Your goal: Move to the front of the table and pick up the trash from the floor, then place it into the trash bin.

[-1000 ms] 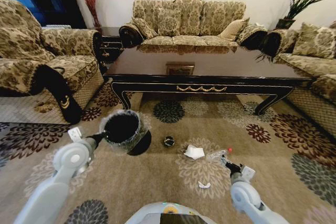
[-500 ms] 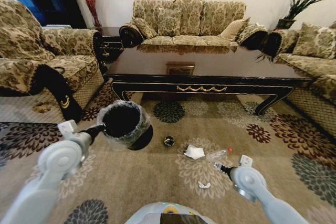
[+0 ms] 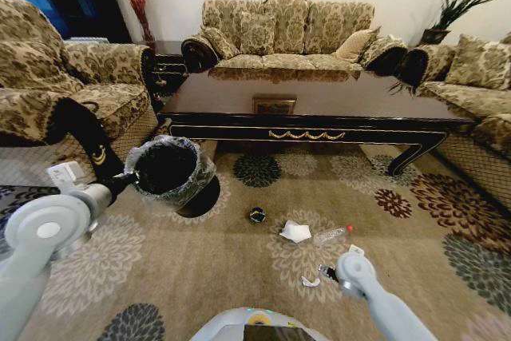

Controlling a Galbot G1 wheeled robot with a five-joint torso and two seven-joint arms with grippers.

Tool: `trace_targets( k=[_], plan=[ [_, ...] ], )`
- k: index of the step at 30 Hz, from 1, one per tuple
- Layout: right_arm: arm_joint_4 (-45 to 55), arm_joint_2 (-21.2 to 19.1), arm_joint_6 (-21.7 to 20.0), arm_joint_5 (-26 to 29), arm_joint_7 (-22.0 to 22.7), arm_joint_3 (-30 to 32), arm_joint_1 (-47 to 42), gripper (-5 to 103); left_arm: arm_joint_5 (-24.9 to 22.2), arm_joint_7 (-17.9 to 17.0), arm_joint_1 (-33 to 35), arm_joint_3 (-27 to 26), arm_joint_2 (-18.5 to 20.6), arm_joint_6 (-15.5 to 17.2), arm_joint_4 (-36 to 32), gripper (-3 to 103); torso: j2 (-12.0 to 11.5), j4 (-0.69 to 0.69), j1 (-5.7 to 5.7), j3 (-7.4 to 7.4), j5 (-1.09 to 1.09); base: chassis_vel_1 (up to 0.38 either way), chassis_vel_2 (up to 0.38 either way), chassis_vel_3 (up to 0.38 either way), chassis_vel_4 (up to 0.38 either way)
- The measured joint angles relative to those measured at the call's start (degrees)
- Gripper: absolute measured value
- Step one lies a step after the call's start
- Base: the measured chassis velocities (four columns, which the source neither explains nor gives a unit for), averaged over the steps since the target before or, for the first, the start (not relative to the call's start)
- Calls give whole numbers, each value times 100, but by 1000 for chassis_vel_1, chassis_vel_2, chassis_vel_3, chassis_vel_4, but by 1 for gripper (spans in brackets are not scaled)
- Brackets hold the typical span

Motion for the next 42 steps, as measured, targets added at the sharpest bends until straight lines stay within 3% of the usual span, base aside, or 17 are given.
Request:
trace_targets(
  k=[10,23,25,28,31,37,39,40,41,42],
  plan=[
    [-938,893,454,-803,-618,-120,260,100,21,-8,89,40,-174,19,-53,4,0,1,0,0,1,0,0,0,0],
    [-1400,1021,606,-949,-885,73,327,103,91,-9,77,174,-218,24,-54,4,0,1,0,0,0,0,0,0,0],
    [-1436,1023,617,-947,-908,84,327,99,91,-9,85,165,-212,24,-64,4,0,0,0,0,1,0,0,0,0],
    [-1554,1067,633,-950,-968,109,329,83,91,-8,119,127,-195,24,-104,4,0,0,0,0,1,0,0,0,0],
    [-1633,1105,648,-978,-1007,112,332,78,91,-8,139,103,-186,24,-118,4,0,0,0,0,2,0,0,0,0],
    [-1707,1128,689,-1053,-1088,113,321,50,91,-7,197,71,-182,24,-170,4,1,2,0,-1,2,0,0,0,0],
    [-1702,1125,694,-1060,-1096,114,312,50,91,-7,209,62,-186,24,-181,4,1,3,0,-1,2,0,0,0,0],
    [-1695,1118,703,-1070,-1105,120,294,40,91,-7,237,40,-199,24,-201,4,1,3,0,-1,2,0,0,0,0],
    [-1693,1114,708,-1078,-1105,125,282,40,91,-7,257,26,-208,24,-214,4,1,2,0,-1,1,0,0,0,0],
    [-1683,1112,712,-1090,-1104,130,267,29,92,-7,284,9,-218,24,-236,4,1,1,0,-1,-1,0,0,0,0]
  ],
)
